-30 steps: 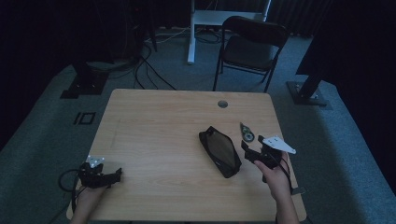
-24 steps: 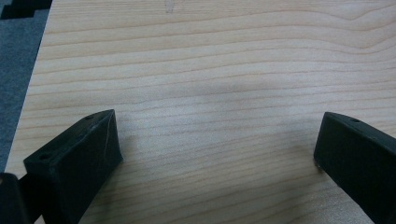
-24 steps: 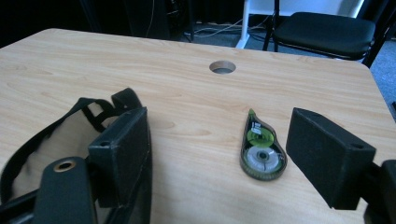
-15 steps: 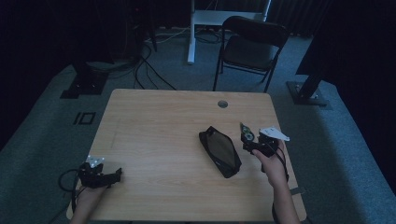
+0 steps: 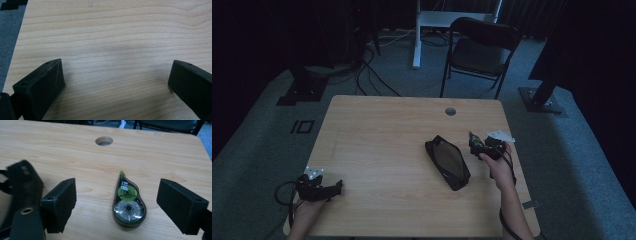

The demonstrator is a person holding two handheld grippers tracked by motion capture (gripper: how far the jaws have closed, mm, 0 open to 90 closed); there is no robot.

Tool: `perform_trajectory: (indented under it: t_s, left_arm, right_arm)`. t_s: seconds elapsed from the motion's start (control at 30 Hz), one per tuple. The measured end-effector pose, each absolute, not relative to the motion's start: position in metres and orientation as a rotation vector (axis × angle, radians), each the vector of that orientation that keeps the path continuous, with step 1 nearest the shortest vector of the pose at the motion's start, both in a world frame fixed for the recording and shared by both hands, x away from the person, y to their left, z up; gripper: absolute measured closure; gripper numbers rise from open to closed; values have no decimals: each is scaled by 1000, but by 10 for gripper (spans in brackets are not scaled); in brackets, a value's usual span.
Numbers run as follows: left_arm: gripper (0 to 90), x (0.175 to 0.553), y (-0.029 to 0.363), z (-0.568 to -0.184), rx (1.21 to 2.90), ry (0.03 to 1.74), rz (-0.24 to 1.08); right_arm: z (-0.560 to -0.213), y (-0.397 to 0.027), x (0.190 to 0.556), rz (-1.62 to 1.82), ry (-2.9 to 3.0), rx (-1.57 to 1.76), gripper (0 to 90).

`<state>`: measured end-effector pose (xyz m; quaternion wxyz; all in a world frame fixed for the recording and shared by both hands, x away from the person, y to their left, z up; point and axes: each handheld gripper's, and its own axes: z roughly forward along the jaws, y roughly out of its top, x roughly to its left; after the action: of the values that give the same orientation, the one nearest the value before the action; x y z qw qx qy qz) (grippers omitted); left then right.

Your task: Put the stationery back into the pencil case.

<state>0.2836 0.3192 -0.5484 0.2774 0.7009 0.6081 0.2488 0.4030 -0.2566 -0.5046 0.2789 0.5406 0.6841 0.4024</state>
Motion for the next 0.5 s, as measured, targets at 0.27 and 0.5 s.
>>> perform_trajectory:
  t_s: [0.27, 0.5]
  left_arm:
    - [6, 284, 319, -549, 1881, 1633, 669]
    - [6, 284, 319, -549, 1881, 1633, 669]
  right_arm:
    - [-516, -259, 421, 1040, 1838, 1493, 160]
    - [-527, -259, 435, 987, 1849, 1527, 164]
